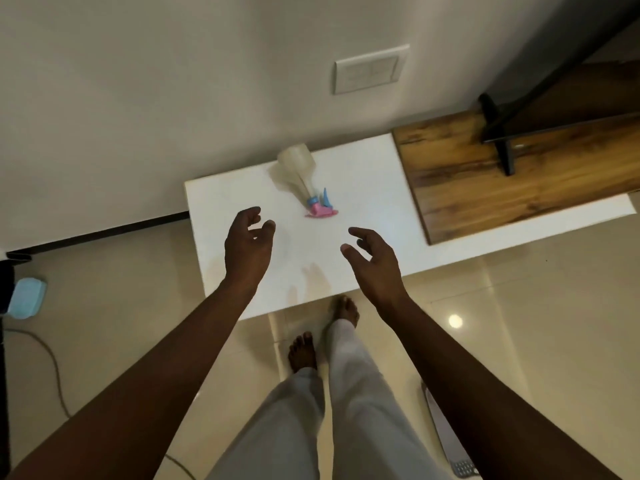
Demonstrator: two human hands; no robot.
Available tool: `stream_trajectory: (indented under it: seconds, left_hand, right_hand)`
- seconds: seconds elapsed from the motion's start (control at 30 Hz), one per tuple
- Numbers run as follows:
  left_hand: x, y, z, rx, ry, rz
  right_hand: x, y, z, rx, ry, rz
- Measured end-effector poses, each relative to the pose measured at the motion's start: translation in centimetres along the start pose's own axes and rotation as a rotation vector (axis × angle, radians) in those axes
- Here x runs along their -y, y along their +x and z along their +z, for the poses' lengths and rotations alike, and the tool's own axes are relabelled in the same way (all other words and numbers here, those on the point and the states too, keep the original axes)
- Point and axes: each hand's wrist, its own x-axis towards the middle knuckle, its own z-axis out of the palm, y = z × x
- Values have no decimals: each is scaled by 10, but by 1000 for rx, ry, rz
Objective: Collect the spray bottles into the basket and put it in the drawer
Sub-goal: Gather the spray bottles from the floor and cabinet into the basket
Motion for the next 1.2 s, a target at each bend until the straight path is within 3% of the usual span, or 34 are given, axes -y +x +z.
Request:
stream_trajectory:
  seconds: [0.33, 0.63, 0.87, 1.03, 1.2]
  left_hand:
    - [-19, 131, 66, 74, 358, 317]
    - [-23, 195, 128, 233, 545, 285]
    - [-17, 207, 129, 160, 485, 257]
    - [-13, 208, 124, 149, 470, 289]
    - [-7, 192, 118, 117, 377, 228]
  right_hand:
    - [-23, 118, 37, -12, 117, 186]
    - [-49, 166, 58, 2, 250, 414]
    - [-54, 177, 72, 23, 353, 471]
    - [-48, 180, 69, 62, 617, 469]
    - [-39, 171, 59, -1, 727, 465]
